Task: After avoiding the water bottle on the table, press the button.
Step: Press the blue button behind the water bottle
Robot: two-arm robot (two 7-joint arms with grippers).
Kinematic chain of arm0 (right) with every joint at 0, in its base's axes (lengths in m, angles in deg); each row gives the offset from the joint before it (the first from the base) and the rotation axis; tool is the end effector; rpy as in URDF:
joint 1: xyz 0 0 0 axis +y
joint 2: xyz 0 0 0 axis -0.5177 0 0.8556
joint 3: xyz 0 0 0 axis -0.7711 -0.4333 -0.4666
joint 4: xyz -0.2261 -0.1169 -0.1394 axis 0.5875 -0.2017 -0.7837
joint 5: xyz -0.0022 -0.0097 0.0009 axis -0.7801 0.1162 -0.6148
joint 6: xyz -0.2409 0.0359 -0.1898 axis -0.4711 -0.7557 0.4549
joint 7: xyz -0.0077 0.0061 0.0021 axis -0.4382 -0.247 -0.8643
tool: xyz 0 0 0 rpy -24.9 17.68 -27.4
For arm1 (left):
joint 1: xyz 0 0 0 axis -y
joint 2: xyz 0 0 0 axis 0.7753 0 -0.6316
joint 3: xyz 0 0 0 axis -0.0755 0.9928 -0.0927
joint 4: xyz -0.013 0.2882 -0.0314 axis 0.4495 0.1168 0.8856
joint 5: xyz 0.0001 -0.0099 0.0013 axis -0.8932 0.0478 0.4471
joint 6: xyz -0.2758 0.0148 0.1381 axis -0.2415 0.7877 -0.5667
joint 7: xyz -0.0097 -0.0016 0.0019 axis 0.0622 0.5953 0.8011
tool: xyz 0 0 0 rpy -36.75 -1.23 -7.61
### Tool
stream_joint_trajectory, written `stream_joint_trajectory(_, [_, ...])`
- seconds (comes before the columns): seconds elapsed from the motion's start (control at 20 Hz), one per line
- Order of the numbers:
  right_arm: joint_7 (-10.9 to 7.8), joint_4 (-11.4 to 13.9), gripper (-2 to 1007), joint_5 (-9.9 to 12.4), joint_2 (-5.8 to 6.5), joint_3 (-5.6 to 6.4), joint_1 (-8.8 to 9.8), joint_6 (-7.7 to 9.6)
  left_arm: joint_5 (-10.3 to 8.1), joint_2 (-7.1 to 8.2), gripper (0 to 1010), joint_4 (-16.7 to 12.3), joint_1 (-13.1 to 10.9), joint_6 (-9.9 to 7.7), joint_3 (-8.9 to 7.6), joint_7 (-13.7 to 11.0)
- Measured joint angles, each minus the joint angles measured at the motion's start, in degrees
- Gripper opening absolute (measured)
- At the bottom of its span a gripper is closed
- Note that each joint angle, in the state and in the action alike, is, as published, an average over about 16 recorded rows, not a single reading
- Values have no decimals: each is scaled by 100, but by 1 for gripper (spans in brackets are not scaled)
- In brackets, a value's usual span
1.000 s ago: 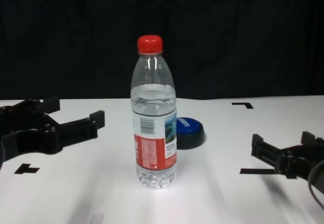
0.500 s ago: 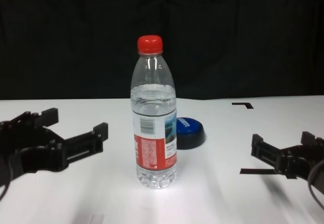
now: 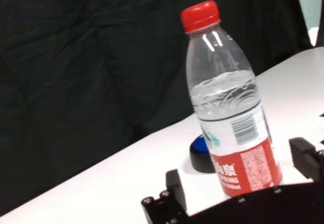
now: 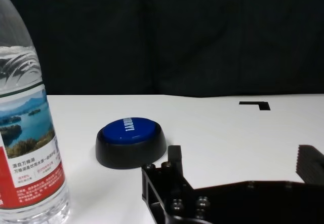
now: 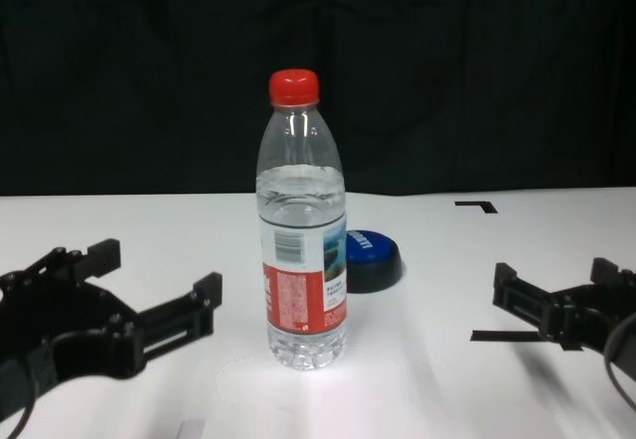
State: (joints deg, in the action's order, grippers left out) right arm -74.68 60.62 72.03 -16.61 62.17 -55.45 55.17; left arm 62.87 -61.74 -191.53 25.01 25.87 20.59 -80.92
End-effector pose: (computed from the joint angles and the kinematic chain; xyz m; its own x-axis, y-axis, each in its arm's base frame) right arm 0.3002 0.0395 -0.3071 0.2027 -0.9779 -0.0511 0.9792 0.2026 0.0058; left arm 0.2537 0.0338 -0.2852 0.4178 0.8220 0.3868 -0.8935 0.4488 0.0114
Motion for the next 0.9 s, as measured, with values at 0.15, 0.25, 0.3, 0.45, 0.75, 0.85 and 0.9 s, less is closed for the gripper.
stream_joint_trajectory(0.15, [0, 0, 1003, 0, 0, 0, 0, 0, 65, -41, 1003, 70, -8, 62, -14, -4])
stream_joint_trajectory(0.25, [0, 0, 1003, 0, 0, 0, 0, 0, 103, -70, 1003, 116, -3, 89, -24, -3])
stream_joint_trajectory(0.3, [0, 0, 1003, 0, 0, 0, 0, 0, 124, -86, 1003, 138, 1, 101, -29, 1])
stream_joint_trajectory(0.45, [0, 0, 1003, 0, 0, 0, 0, 0, 189, -142, 1003, 204, 20, 126, -35, 26])
stream_joint_trajectory(0.75, [0, 0, 1003, 0, 0, 0, 0, 0, 295, -292, 1003, 289, 65, 103, -24, 114])
stream_joint_trajectory(0.85, [0, 0, 1003, 0, 0, 0, 0, 0, 318, -338, 1003, 310, 77, 84, -19, 135])
stream_joint_trajectory(0.9, [0, 0, 1003, 0, 0, 0, 0, 0, 326, -358, 1003, 319, 82, 75, -17, 142])
